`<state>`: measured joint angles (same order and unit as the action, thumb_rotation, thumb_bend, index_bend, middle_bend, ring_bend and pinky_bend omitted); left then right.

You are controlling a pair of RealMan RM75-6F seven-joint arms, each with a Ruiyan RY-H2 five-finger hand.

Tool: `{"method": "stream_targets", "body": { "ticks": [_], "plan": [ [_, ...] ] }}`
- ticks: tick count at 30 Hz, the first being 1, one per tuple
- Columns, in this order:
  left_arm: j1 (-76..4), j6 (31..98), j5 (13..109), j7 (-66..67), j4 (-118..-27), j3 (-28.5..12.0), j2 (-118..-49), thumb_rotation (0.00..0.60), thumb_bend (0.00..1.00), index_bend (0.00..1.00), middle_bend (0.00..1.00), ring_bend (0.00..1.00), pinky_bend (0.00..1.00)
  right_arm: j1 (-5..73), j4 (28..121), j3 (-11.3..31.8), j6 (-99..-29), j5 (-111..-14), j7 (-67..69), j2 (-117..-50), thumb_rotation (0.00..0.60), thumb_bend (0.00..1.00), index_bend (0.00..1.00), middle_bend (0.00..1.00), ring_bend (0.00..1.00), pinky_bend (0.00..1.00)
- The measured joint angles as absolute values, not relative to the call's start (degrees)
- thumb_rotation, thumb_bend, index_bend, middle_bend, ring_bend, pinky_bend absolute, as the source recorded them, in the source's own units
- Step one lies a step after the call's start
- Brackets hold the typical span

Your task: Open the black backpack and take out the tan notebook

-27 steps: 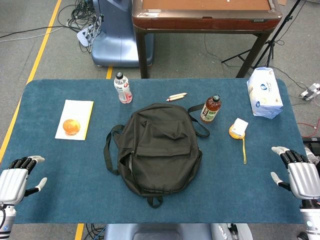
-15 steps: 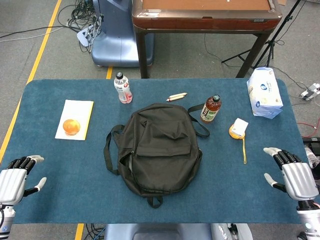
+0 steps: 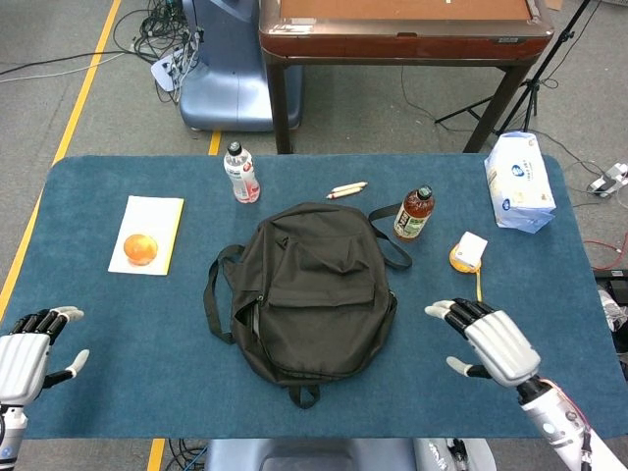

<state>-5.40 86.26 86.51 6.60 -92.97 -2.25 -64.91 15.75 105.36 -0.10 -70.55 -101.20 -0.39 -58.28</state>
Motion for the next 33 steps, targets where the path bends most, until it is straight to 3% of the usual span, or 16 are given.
{"method": "stream_targets", "body": {
  "ticks": [4,10,20,33],
  "plan": [
    [-5.22,86.4,86.53,6.57,-93.01,-2.16,-64.79,0.6,0.24,0.31,0.29,0.24,0.23,19.54,107.58,-0.17,-64.63,-101.48,-0.39,-58.83,0.6,0.09,0.08,0.12,0.08,0.23],
    [-4.7,86.66,86.18,6.65,-93.15,-1.96,-64.83,0.6,0.24,0.31,0.29,0.24,0.23,25.81,109.65,0.54,-56.45,-100.52,-1.97,-62.36,0.6,0.08,0.04,0.1,0.05,0.21],
    [-4.04,87.07,85.72,6.01,-92.63,-1.92,-64.74,0.6,0.24,0.31,0.29,0.24,0.23,33.87,108.05,3.98,-47.1,-93.68,-7.08,-71.18,0.6,0.08,0.04,0.09,0.04,0.21],
    [-3.36,87.14,85.11,4.52,-91.28,-1.85,-64.86,0.6,0.24,0.31,0.29,0.24,0.23,40.81,103.68,6.21,-40.85,-84.87,-13.72,-78.72,0.6,0.08,0.04,0.09,0.04,0.21]
  ]
}}
